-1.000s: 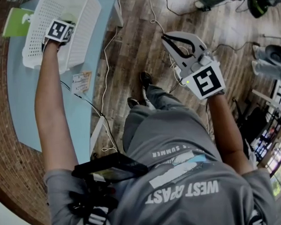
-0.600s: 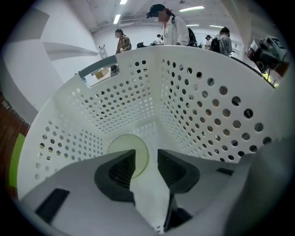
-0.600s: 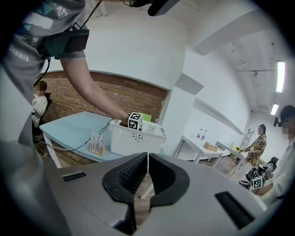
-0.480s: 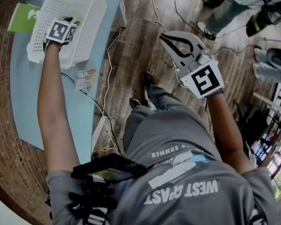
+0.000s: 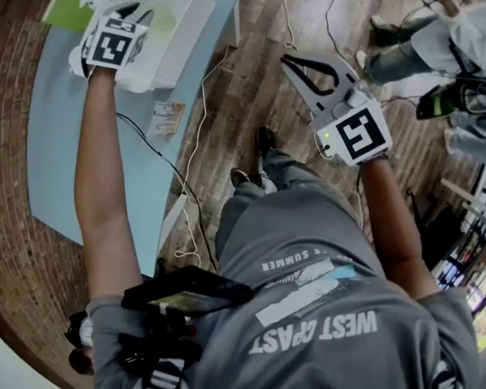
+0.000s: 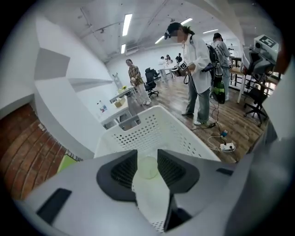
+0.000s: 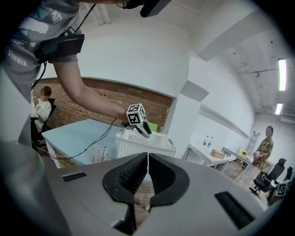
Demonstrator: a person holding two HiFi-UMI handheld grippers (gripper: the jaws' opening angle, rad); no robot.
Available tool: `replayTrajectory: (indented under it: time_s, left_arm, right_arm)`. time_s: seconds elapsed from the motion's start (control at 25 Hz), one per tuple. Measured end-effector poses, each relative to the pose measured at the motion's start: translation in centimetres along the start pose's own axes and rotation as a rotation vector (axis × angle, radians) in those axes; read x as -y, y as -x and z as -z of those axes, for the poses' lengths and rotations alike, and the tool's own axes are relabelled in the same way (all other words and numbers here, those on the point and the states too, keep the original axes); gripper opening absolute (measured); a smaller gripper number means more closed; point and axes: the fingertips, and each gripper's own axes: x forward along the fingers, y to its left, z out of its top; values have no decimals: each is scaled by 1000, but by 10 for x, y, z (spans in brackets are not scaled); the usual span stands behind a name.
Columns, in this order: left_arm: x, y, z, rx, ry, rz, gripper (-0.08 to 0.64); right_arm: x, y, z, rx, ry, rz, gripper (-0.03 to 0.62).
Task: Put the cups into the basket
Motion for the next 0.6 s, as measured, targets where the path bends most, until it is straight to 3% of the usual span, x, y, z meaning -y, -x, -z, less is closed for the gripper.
replayTrajectory:
  time_s: [0.24, 0.4, 0.6]
  left_arm:
    - [-8, 61, -26, 99, -29, -81, 135]
    - [-6, 103, -48, 188, -65, -123, 1]
    - [4, 158, -74, 315, -115, -177, 0]
  right_arm:
    - [-11, -9, -27, 49, 38, -4, 12]
    - [-16, -10, -50, 92, 59, 5, 12]
    - [-24, -15, -76, 123, 119, 2, 11]
